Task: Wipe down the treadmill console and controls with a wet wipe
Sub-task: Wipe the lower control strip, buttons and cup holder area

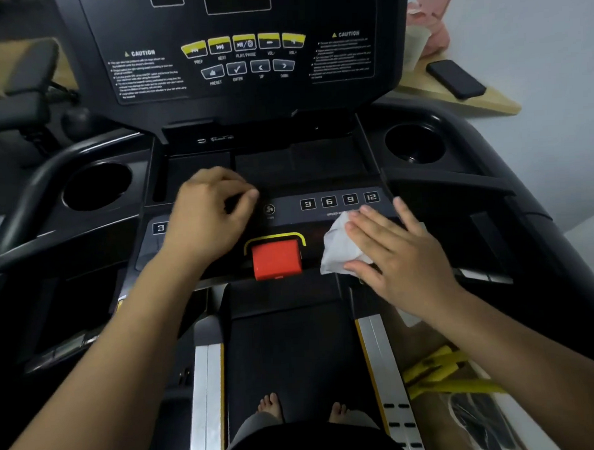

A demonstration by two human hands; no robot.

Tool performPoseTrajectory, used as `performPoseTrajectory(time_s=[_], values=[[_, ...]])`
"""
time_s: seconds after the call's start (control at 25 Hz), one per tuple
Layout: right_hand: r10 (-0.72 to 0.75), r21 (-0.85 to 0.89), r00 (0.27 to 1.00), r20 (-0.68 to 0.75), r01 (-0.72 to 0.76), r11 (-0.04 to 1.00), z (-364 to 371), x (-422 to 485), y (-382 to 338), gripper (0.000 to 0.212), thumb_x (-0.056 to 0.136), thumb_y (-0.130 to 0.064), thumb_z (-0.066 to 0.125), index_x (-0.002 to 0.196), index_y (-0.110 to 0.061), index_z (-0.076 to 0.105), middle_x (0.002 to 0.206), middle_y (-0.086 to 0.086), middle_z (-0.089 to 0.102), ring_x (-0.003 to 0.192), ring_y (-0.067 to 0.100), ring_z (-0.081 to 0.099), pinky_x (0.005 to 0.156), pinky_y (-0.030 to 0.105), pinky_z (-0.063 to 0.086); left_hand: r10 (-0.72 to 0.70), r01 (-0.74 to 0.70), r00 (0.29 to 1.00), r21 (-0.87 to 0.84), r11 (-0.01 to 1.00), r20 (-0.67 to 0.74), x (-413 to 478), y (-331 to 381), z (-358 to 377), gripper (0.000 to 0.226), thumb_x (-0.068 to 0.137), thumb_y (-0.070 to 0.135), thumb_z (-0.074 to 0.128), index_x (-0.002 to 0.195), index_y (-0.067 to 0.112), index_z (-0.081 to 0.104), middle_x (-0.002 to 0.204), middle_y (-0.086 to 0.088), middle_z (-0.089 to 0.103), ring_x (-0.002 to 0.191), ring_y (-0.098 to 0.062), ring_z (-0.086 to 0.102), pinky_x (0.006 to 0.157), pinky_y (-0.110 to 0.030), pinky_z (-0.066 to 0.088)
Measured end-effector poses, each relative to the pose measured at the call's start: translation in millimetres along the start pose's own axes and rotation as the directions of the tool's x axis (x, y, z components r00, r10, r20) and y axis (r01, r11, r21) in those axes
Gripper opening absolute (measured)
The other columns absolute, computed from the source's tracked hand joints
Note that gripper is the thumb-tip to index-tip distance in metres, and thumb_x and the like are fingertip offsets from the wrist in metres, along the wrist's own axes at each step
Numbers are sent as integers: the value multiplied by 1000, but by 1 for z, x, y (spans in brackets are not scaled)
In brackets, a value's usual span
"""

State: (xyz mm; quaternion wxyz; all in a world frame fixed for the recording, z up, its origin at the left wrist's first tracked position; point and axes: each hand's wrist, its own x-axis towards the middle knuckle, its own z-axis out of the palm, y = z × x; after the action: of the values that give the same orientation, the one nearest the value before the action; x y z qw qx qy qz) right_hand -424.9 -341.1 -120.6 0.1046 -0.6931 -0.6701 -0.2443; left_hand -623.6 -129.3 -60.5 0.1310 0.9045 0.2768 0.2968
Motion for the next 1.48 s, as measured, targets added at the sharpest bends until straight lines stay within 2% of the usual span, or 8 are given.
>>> performPoseTrajectory(time_s=[0.28,0.52,0.68,0.8,0.92,1.24,1.36,1.48], values=[[-52,85,996,67,46,995,3,30,-26,51,96,-38,47,132,-4,58,141,11,55,136,25,47,115,54,27,-239,239,971,4,971,-24,0,-22,-17,25,92,29,63,96,10,78,95,-7,77,90,-23,71,83,-31,52],[314,5,946,75,-315,949,-25,21,28,33,91,-24,53,111,-5,72,116,14,64,107,36,57,89,50,46,-359,359,933,-66,931,1,2,-30,-18,26,90,39,64,93,18,80,94,-1,77,96,-19,69,88,-31,52],[306,193,949,79,-316,929,-12,58,-23,44,71,10,65,111,-5,72,110,14,68,103,37,62,90,43,51,-434,436,900,-123,891,46,4,-30,-21,22,89,40,65,89,24,80,85,-1,77,88,-15,69,83,-28,51],[121,359,968,221,-196,912,-9,93,-74,52,82,4,51,130,-9,62,142,10,54,137,27,45,116,39,22,-431,437,899,-144,888,72,5,-28,-24,22,89,40,65,86,25,80,80,-2,77,84,-14,69,81,-27,51],[51,275,926,374,-163,948,-15,92,-79,55,97,-10,46,149,-25,37,160,-9,24,149,6,13,119,50,-12,-447,451,892,-167,877,63,4,-28,-23,22,88,40,65,83,24,80,78,-4,76,83,-16,69,80,-26,50],[406,113,883,236,-440,891,-33,23,-1,31,91,-3,59,119,-11,68,128,7,64,127,16,53,113,68,14,-467,485,874,-226,845,129,9,-35,-25,23,87,40,66,81,23,80,78,-3,76,85,-15,69,84,-31,53],[292,77,918,270,-322,943,-29,60,-21,38,80,2,70,116,-9,70,127,10,66,123,23,60,112,67,21,-478,507,862,-283,814,170,11,-37,-28,20,87,39,67,77,28,79,80,6,76,88,-8,69,83,-25,51],[71,190,923,378,-152,970,-25,113,-72,45,92,-6,55,135,-19,57,148,-3,48,142,14,37,119,53,3,-475,508,862,-299,808,178,11,-37,-27,18,87,38,67,78,28,79,80,10,75,86,-3,68,78,-20,47]])
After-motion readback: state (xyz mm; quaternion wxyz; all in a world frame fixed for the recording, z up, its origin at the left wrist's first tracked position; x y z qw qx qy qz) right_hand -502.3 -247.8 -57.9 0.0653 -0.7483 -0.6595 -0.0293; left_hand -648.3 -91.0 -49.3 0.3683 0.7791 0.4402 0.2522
